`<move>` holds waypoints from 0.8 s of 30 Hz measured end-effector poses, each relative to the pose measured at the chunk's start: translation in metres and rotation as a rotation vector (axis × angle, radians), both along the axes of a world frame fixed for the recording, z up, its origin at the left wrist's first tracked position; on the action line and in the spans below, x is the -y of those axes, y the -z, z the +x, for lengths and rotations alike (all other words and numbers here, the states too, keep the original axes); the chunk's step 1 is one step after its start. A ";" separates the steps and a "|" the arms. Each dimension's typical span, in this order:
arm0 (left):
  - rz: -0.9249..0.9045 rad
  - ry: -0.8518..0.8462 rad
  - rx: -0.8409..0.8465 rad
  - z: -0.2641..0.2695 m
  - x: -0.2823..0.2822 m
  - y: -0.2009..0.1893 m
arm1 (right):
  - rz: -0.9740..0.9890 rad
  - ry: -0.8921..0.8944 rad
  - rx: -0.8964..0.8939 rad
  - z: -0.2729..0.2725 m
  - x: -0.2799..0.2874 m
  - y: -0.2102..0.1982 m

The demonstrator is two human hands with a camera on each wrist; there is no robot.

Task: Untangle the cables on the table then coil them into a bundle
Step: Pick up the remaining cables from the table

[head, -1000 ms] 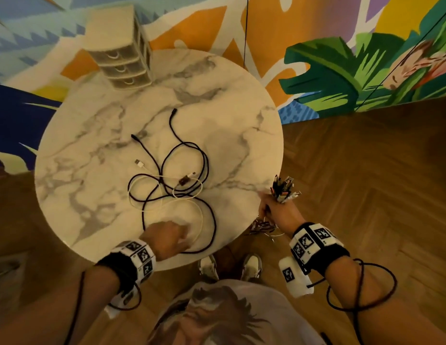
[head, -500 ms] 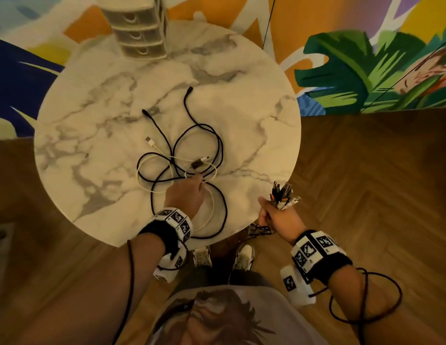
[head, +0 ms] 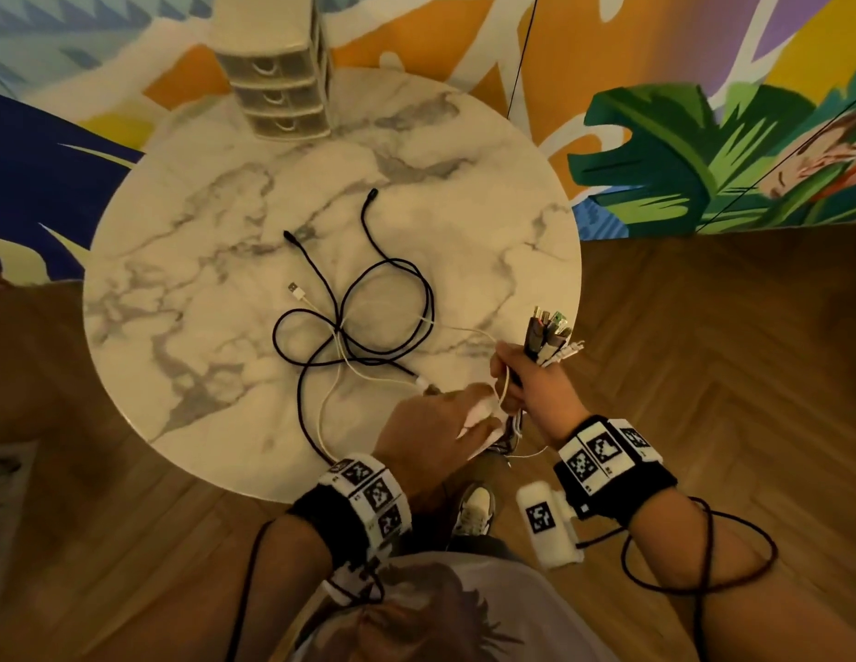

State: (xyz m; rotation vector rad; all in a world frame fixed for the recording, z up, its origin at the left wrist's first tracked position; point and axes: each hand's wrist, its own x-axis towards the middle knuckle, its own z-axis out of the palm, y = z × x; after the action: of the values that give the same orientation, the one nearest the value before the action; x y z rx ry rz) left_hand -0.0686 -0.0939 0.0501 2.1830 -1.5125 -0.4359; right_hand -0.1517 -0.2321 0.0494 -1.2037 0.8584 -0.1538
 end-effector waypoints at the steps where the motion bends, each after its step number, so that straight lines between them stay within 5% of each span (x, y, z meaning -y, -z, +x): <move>1: 0.003 -0.122 -0.191 0.005 -0.002 0.000 | 0.012 -0.014 0.012 0.000 0.001 -0.003; 4: -0.155 -0.377 -0.355 0.021 0.001 0.002 | -0.001 -0.127 0.010 -0.002 0.002 -0.017; 8: 0.045 -0.137 -0.126 0.037 0.028 0.000 | -0.135 -0.262 -0.015 -0.004 0.001 -0.033; 10: 0.138 -0.201 -0.031 0.055 0.035 0.009 | -0.183 -0.273 -0.029 -0.007 0.004 -0.033; 16: 0.370 -0.599 0.031 0.155 -0.010 0.024 | -0.272 0.106 -0.115 -0.028 0.044 -0.026; 21: 0.099 -0.653 0.148 0.183 0.001 -0.034 | -0.380 0.095 -0.194 -0.024 0.056 -0.028; 24: -0.050 -0.589 0.253 0.160 0.022 -0.075 | -0.390 0.262 -0.222 -0.017 0.061 -0.031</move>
State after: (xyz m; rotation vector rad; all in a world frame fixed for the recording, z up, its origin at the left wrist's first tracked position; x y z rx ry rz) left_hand 0.0914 -0.1156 0.1247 2.5676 -0.8978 0.0733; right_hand -0.1690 -0.2933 0.0805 -1.4855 1.2198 -0.4214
